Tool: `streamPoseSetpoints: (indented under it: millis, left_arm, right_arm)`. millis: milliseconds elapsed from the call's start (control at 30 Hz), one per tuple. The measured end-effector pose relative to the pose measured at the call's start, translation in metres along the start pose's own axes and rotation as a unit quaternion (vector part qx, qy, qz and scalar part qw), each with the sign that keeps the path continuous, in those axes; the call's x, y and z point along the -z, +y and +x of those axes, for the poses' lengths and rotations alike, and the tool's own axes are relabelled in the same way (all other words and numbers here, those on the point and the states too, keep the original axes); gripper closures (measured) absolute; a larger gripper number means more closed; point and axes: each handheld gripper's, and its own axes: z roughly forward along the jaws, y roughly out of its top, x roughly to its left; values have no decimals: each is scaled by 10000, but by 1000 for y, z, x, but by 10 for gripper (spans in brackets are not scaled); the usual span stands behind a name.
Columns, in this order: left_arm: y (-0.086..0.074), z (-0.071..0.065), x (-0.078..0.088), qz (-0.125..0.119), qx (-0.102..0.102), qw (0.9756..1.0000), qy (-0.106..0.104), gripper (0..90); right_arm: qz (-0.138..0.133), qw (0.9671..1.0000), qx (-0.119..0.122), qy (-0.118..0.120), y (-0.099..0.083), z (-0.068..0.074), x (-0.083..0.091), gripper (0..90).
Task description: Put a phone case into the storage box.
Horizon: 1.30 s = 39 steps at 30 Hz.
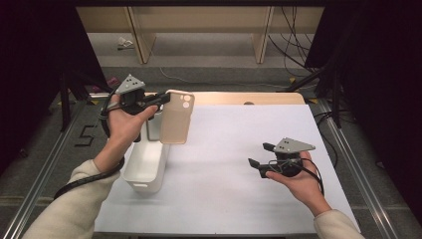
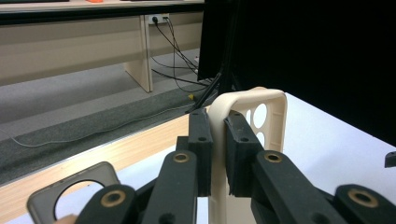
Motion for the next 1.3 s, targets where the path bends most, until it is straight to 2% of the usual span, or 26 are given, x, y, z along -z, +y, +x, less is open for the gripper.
streamPoseSetpoints:
  millis: [833, 1300]
  left_arm:
    - [-3, 36, 10, -196, 79, 9997, 105, 819]
    - [-8, 55, 13, -212, 177, 9992, 283, 819]
  right_arm:
    - [9, 9999, -80, -64, -5, -5, 6, 237]
    - [-3, 9999, -111, -92, -6, -6, 8, 237]
